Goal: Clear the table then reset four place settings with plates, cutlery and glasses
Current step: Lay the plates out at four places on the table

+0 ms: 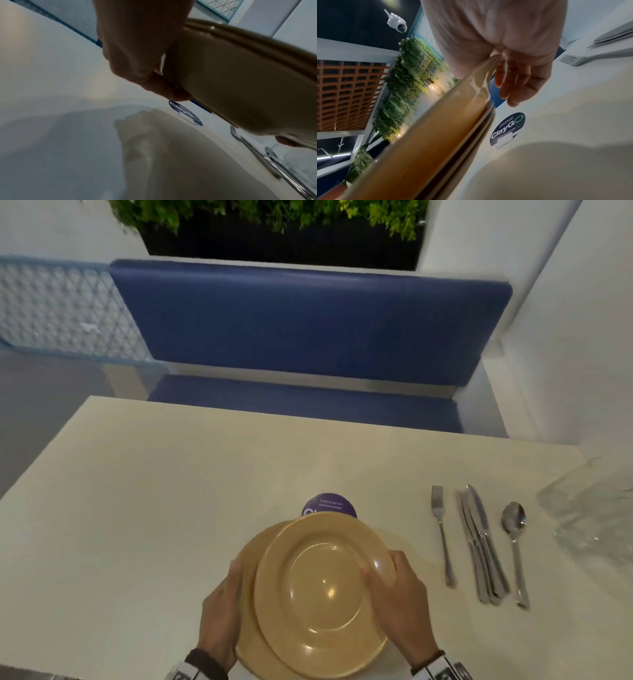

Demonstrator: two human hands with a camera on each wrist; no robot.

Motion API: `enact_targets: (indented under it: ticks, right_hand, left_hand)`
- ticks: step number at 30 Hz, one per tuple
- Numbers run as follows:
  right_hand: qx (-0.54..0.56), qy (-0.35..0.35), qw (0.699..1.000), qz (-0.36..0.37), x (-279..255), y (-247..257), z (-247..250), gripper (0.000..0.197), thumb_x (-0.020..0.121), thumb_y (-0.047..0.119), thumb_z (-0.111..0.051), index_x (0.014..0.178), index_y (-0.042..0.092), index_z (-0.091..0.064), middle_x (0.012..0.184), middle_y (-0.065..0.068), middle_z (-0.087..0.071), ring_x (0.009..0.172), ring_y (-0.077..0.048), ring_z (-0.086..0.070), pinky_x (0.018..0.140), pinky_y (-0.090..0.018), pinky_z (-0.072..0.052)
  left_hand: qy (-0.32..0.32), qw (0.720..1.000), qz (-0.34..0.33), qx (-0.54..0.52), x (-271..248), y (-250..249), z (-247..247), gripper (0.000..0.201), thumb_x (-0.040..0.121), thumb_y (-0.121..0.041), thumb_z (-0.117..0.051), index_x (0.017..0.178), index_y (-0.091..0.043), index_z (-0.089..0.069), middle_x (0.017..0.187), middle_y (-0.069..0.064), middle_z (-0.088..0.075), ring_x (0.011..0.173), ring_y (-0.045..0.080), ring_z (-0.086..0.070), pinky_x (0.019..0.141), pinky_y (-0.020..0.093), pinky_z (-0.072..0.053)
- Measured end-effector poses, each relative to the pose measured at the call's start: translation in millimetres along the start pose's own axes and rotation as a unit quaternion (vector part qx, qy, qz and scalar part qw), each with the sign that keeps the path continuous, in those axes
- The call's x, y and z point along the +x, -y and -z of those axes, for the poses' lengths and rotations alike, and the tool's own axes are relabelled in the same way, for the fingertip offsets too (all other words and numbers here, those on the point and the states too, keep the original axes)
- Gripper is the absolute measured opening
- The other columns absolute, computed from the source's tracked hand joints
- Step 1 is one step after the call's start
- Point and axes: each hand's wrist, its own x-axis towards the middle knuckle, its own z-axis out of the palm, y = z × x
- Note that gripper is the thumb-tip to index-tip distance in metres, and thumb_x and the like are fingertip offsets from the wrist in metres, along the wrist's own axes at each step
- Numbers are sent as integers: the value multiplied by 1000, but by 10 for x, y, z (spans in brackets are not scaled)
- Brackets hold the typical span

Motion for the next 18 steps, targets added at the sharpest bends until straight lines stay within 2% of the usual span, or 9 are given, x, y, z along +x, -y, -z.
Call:
enact_targets:
  ticks: [3, 5, 6, 7, 10, 12, 14, 15, 18]
  right_hand:
    - [39, -5, 999, -2, -66, 144, -223, 12, 90, 22, -66, 92, 29, -57, 82, 5, -68, 68, -4, -63, 56, -18, -47]
    - [76, -25, 996, -27, -121, 199, -356, 11, 91, 21, -66, 97, 25, -57, 88, 4, -67, 75, -8, -65, 60, -24, -48]
    - [87, -40, 994, -45, -144, 203, -424, 13, 91, 23, -66, 99, 24, -56, 91, 5, -66, 79, -10, -64, 61, -26, -48]
    - [91, -58, 992, -68, -170, 182, -506, 16, 91, 23, -67, 102, 23, -56, 93, 6, -65, 82, -11, -63, 62, -27, -47]
    - [69, -101, 982, -144, -252, 24, -827, 23, 88, 23, -69, 108, 20, -57, 94, 7, -64, 84, -12, -61, 68, -33, -48]
    - [44, -117, 976, -177, -302, -90, -1038, 26, 87, 25, -68, 110, 20, -57, 95, 4, -64, 85, -16, -61, 78, -38, -49]
    - [28, -131, 972, -191, -340, -158, -1181, 29, 86, 29, -70, 110, 20, -57, 98, -1, -66, 87, -23, -61, 81, -40, -49]
    - [17, -136, 972, -193, -353, -185, -1216, 32, 84, 32, -73, 109, 21, -57, 99, -3, -67, 88, -25, -61, 81, -40, -49]
    - [-32, -100, 975, -197, -423, -178, -1235, 38, 77, 34, -79, 106, 26, -55, 94, 2, -67, 89, -24, -63, 80, -37, -48]
  left_hand:
    - [-27, 999, -17, 13, 108, -121, 460, 45, 94, -59, -52, 86, -21, -75, 95, 1, -75, 100, 32, -68, 93, 46, -52]
    - [-58, 996, -39, 47, 193, -252, 869, 43, 97, -56, -49, 103, -21, -74, 113, 7, -71, 112, 29, -62, 96, 40, -45]
    - [-82, 993, -51, 69, 264, -322, 1094, 50, 97, -57, -47, 116, -18, -73, 125, 12, -68, 120, 29, -58, 101, 41, -41]
    - [-110, 989, -56, 75, 341, -388, 1328, 56, 95, -60, -46, 122, -17, -71, 130, 15, -65, 124, 29, -56, 104, 41, -39]
    - [-197, 979, -39, 36, 754, -504, 2087, 78, 79, -82, -49, 120, -19, -70, 121, 9, -68, 117, 27, -61, 105, 42, -43]
    - [-222, 974, -24, 42, 1086, -533, 2525, 95, 64, -96, -46, 126, -26, -66, 126, 7, -69, 118, 28, -62, 108, 48, -44]
    - [-208, 977, -32, 34, 1325, -545, 2785, 96, 68, -96, -41, 130, -27, -63, 129, 8, -68, 118, 32, -62, 107, 54, -44]
    - [-204, 978, -46, 27, 1381, -580, 2838, 95, 71, -93, -42, 131, -23, -64, 129, 10, -67, 118, 33, -61, 107, 53, -44]
    - [-200, 978, -38, -36, 1474, -672, 2856, 97, 64, -92, -54, 126, -18, -67, 123, 5, -68, 114, 29, -63, 105, 49, -46]
